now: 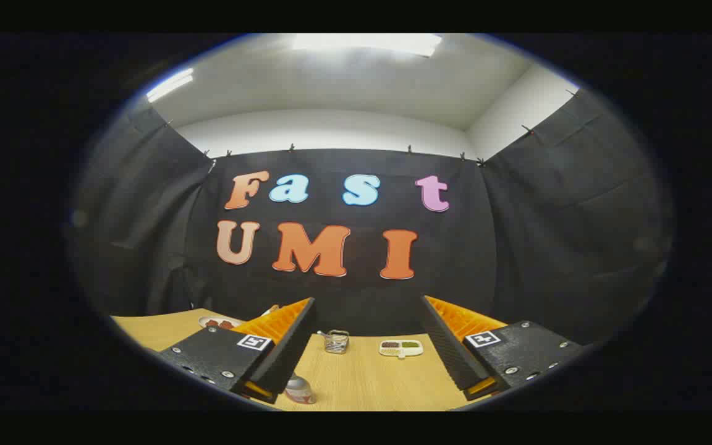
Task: Take the bottle from table, then pour the juice into the cup, finally place the bottle on the coaster
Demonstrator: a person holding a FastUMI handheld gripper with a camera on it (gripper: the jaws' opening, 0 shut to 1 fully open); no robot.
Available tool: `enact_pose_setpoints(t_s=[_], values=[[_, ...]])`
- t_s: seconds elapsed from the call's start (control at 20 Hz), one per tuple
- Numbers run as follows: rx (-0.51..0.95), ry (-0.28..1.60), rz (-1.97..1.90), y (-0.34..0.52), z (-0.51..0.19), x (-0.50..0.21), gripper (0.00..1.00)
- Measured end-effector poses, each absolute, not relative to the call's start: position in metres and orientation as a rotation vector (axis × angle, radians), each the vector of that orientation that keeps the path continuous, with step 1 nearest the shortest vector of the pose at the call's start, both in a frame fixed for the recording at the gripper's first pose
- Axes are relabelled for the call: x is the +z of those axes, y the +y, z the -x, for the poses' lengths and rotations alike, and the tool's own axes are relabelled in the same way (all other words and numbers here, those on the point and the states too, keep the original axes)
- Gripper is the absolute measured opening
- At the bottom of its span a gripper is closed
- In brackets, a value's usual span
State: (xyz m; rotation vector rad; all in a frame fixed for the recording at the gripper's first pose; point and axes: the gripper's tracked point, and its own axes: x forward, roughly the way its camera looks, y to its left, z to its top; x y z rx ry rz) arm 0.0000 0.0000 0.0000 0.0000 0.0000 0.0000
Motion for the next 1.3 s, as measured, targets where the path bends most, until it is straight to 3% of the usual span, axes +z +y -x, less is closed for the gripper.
enact_pose_setpoints(t_s=[1.3], values=[[0.080,0.059,-0.067,0.031,-0.012,-0.028,0.98]])
